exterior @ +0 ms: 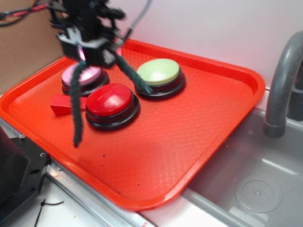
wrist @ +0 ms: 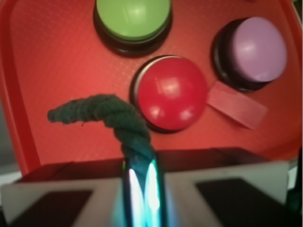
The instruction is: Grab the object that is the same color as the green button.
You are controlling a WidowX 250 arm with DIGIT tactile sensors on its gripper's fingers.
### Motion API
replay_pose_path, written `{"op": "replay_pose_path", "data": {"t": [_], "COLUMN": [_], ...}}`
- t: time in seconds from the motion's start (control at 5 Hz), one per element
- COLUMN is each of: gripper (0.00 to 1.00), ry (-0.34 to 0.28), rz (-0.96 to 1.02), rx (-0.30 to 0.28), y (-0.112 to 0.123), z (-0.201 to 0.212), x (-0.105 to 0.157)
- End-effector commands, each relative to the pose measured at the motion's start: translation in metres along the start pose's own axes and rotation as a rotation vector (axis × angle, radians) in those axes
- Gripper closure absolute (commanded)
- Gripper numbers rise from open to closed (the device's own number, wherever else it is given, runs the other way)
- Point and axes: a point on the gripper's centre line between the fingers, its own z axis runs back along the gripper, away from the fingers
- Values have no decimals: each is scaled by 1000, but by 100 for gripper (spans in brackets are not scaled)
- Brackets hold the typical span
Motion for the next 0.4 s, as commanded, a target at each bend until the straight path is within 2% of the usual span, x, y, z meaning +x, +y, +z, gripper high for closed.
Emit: {"op": "replay_pose_path", "data": {"t": [0.0,0.2], "gripper": [100,100], "ry": [-114,-106], "rz": [-6,-4], "rx": [-73,-95], "y": [31,35], "z": [40,35], "x": [3,5]}}
